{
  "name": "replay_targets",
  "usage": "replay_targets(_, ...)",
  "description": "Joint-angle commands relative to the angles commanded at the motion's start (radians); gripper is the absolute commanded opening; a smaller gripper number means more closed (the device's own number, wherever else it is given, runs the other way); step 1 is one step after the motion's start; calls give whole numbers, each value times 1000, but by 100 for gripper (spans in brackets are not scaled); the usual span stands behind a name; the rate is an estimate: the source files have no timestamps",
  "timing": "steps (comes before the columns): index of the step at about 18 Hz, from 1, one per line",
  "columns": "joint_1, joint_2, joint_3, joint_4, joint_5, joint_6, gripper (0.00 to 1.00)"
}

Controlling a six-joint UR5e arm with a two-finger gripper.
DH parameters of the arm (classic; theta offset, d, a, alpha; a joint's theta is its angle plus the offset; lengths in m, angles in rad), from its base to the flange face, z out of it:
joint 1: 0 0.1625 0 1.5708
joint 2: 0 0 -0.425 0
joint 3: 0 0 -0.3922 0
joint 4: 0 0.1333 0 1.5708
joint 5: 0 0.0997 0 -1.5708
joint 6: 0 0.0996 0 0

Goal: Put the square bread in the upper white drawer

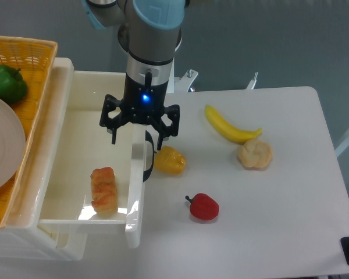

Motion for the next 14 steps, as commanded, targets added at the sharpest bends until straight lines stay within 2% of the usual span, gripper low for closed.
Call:
replay_targets(5, 41, 3, 5, 5, 0, 15, 100)
replay_targets(9, 104, 2, -6, 2, 0, 165, 100)
replay_targets(14, 205, -3, -3, 3, 2, 227, 100)
